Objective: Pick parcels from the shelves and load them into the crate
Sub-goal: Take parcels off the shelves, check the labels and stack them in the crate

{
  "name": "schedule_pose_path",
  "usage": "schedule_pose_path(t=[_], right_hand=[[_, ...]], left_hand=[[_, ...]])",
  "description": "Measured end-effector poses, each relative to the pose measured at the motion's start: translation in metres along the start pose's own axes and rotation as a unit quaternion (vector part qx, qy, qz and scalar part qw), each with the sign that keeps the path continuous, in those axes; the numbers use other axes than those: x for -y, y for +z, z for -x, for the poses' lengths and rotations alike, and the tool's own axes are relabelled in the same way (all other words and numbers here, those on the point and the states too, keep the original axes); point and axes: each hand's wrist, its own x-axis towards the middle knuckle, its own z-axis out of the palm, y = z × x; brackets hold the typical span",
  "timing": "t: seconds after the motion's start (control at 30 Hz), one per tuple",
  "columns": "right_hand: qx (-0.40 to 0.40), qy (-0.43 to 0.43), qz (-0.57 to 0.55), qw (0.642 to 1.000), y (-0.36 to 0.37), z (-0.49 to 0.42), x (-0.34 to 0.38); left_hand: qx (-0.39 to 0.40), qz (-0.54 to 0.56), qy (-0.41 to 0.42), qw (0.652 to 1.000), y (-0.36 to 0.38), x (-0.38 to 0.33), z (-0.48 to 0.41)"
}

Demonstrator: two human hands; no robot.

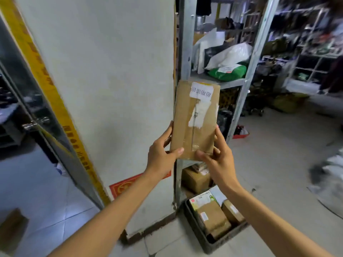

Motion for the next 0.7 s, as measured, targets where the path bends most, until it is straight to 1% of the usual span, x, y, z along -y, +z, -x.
schedule_pose_path(t=[0.17,0.33,0.43,0.57,0.7], right_hand=[[-0.098,0.033,0.033,0.994,-0.070,-0.019,-0.039],[-0.206,0.070,0.084,0.972,-0.129,-0.036,-0.076],[-0.268,0.095,0.115,0.952,-0.159,-0.047,-0.109],[-0.336,0.126,0.151,0.921,-0.191,-0.069,-0.157],[-0.372,0.173,0.150,0.900,-0.206,-0.094,-0.204]], left_hand=[[0.108,0.018,-0.009,0.994,0.094,0.013,-0.052],[0.215,0.053,-0.003,0.975,0.180,0.031,-0.101],[0.287,0.075,-0.001,0.955,0.234,0.050,-0.131],[0.369,0.094,-0.019,0.924,0.300,0.087,-0.169],[0.432,0.089,-0.046,0.896,0.347,0.123,-0.208]])
